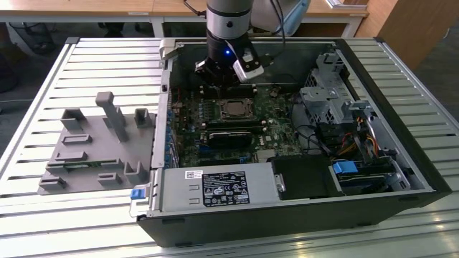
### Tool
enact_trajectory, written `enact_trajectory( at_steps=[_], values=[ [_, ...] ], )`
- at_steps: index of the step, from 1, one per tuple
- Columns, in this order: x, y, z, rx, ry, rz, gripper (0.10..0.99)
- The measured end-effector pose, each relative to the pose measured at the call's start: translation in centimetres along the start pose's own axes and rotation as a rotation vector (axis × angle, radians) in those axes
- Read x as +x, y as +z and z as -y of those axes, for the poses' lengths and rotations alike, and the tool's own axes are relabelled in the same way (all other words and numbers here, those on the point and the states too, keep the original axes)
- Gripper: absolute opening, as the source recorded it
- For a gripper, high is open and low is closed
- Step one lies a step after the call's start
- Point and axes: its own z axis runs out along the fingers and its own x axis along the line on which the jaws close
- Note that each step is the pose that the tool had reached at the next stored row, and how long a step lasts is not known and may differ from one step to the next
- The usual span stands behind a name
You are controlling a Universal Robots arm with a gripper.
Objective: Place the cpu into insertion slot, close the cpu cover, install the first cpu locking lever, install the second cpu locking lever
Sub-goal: 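Install the first cpu locking lever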
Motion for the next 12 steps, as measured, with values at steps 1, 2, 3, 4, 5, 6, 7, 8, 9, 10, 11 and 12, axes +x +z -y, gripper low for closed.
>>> enact_trajectory(
  at_steps=[1,2,3,4,5,6,7,8,9,10,11,12],
  values=[
    [0.2,-0.14,0.0,0.0,0.0,0.0019,0.106],
    [0.4,-0.3,0.0,0.0,0.0,0.0039,0.106],
    [0.6,-0.41,0.0,-0.001,0.0,0.0056,0.106],
    [0.79,-0.46,0.01,-0.001,0.0,0.0067,0.106],
    [0.96,-0.48,0.02,-0.001,0.0,0.0075,0.106],
    [1.09,-0.48,0.02,-0.001,0.0,0.0077,0.106],
    [1.2,-0.48,0.02,-0.001,0.0,0.0077,0.106],
    [1.32,-0.48,0.03,-0.001,-0.001,0.0076,0.106],
    [1.46,-0.48,0.03,-0.001,-0.001,0.0076,0.106],
    [1.65,-0.48,0.04,-0.001,-0.001,0.0076,0.106],
    [1.82,-0.48,0.03,-0.001,0.0,0.0076,0.106],
    [1.98,-0.47,0.03,-0.001,0.0,0.0077,0.106]
  ],
)
